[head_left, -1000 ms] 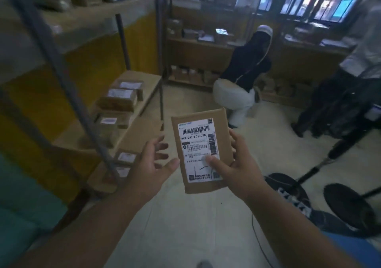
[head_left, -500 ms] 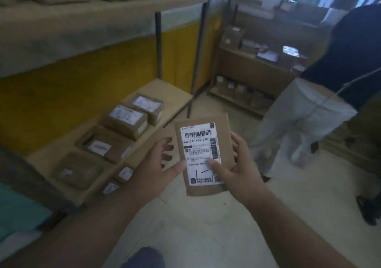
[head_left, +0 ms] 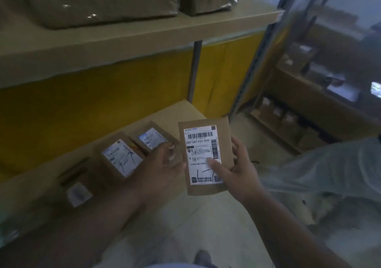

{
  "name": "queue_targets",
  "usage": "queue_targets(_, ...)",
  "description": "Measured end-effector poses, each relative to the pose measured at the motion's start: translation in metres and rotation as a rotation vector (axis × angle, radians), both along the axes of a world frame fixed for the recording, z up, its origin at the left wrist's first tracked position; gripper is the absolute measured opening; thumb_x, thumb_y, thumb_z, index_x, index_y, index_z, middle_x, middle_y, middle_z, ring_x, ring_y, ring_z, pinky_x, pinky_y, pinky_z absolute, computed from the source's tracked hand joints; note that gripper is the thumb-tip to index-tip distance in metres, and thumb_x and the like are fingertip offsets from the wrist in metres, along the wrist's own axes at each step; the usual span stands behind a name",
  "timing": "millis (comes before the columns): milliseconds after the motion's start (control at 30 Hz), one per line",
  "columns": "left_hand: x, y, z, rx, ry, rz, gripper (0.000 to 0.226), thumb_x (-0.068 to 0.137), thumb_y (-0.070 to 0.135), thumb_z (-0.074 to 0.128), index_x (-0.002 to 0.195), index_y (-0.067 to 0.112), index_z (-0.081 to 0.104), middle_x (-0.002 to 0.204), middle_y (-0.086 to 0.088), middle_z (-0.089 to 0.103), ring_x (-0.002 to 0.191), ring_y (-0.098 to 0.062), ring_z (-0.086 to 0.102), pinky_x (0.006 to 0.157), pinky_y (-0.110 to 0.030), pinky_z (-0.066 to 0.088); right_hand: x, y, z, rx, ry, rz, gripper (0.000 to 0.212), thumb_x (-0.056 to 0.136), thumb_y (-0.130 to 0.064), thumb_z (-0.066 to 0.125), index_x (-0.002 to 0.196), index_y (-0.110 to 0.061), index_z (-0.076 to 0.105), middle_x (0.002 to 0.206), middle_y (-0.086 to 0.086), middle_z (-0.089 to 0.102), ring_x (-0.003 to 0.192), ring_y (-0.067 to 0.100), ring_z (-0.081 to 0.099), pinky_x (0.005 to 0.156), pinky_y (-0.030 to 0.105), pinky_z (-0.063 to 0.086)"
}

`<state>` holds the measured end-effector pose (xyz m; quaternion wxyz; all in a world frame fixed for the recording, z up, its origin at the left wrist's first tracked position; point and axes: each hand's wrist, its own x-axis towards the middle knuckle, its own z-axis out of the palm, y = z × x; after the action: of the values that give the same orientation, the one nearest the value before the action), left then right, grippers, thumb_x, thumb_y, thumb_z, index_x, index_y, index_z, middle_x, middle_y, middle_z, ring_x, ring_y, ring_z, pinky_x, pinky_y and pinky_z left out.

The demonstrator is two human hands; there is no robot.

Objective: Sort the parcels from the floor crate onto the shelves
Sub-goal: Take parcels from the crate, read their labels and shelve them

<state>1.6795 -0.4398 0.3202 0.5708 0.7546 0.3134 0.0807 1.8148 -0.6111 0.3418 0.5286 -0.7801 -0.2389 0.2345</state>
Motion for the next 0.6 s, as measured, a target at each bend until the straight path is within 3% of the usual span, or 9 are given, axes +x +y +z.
queue_targets(67, 0.024, 0.008, -0.009, 0.045, 0.03, 0.071, 0.055, 0.092, 0.034, 0.068, 0.139, 0.034, 0.041, 0.127, 0.016, 0.047, 0.117, -0.009, 0.051, 0.085, -0.025, 0.046, 0.039, 0.021, -0.01, -0.003, -0.002, 0.074, 0.068, 0.083, -0.024, 0.081, 0.135, -0.04, 0.04, 0.099, -0.034, 0.068, 0.091, -0.003, 0.071, 0.064, 0.019, 0.058)
queue_targets(100, 0.036, 0.011, -0.016, 0.062, 0.041, 0.1, 0.048, 0.091, 0.034, 0.068, 0.133, 0.037, 0.043, 0.125, 0.016, 0.05, 0.114, -0.008, 0.053, 0.079, -0.02, 0.046, 0.061, 0.033, -0.018, -0.005, 0.019, 0.109, 0.067, 0.084, -0.022, 0.08, 0.136, -0.037, 0.04, 0.101, -0.029, 0.069, 0.09, -0.002, 0.071, 0.063, 0.019, 0.058)
queue_targets(167, 0.061, 0.012, -0.029, 0.09, 0.073, 0.152, 0.033, 0.091, 0.028, 0.068, 0.108, 0.044, 0.045, 0.11, 0.026, 0.051, 0.101, 0.002, 0.054, 0.069, -0.007, 0.042, 0.105, 0.06, -0.039, -0.027, 0.051, 0.188, 0.07, 0.083, -0.025, 0.082, 0.139, -0.031, 0.04, 0.112, -0.016, 0.071, 0.094, 0.007, 0.073, 0.066, 0.029, 0.061)
queue_targets(233, 0.087, 0.011, -0.04, 0.114, 0.116, 0.224, 0.03, 0.09, 0.024, 0.07, 0.1, 0.04, 0.046, 0.1, 0.032, 0.045, 0.093, 0.007, 0.051, 0.066, -0.001, 0.04, 0.147, 0.088, -0.061, -0.075, 0.063, 0.277, 0.075, 0.08, -0.035, 0.084, 0.141, -0.029, 0.04, 0.121, -0.005, 0.07, 0.1, 0.02, 0.073, 0.07, 0.046, 0.063)
queue_targets(300, 0.109, 0.008, -0.051, 0.168, 0.165, 0.339, 0.036, 0.088, 0.034, 0.072, 0.118, 0.033, 0.051, 0.104, 0.026, 0.049, 0.097, 0.005, 0.05, 0.071, -0.005, 0.038, 0.183, 0.115, -0.082, -0.134, 0.082, 0.383, 0.07, 0.08, -0.038, 0.082, 0.136, -0.028, 0.041, 0.119, -0.003, 0.07, 0.099, 0.022, 0.074, 0.072, 0.049, 0.062)
queue_targets(367, 0.128, 0.001, -0.066, 0.186, 0.239, 0.444, 0.051, 0.087, 0.041, 0.07, 0.132, 0.027, 0.05, 0.115, 0.018, 0.054, 0.103, -0.003, 0.053, 0.08, -0.022, 0.044, 0.211, 0.139, -0.096, -0.202, 0.102, 0.428, 0.057, 0.085, -0.031, 0.078, 0.127, -0.035, 0.04, 0.113, -0.007, 0.07, 0.094, 0.017, 0.074, 0.074, 0.044, 0.063)
queue_targets(500, 0.157, -0.015, -0.086, 0.219, 0.385, 0.487, 0.056, 0.088, 0.045, 0.065, 0.137, 0.025, 0.047, 0.122, 0.005, 0.06, 0.106, -0.016, 0.06, 0.087, -0.036, 0.053, 0.239, 0.176, -0.119, -0.312, 0.116, 0.481, 0.041, 0.089, -0.023, 0.072, 0.113, -0.039, 0.043, 0.103, -0.009, 0.067, 0.088, 0.015, 0.071, 0.07, 0.037, 0.062)
queue_targets(600, 0.173, -0.017, -0.092, 0.168, 0.373, 0.538, 0.051, 0.09, 0.036, 0.065, 0.137, 0.029, 0.046, 0.126, 0.007, 0.06, 0.11, -0.016, 0.06, 0.09, -0.036, 0.054, 0.247, 0.196, -0.146, -0.371, 0.08, 0.527, 0.058, 0.071, -0.045, 0.076, 0.121, -0.033, 0.048, 0.115, 0.002, 0.066, 0.092, 0.021, 0.072, 0.073, 0.043, 0.063)
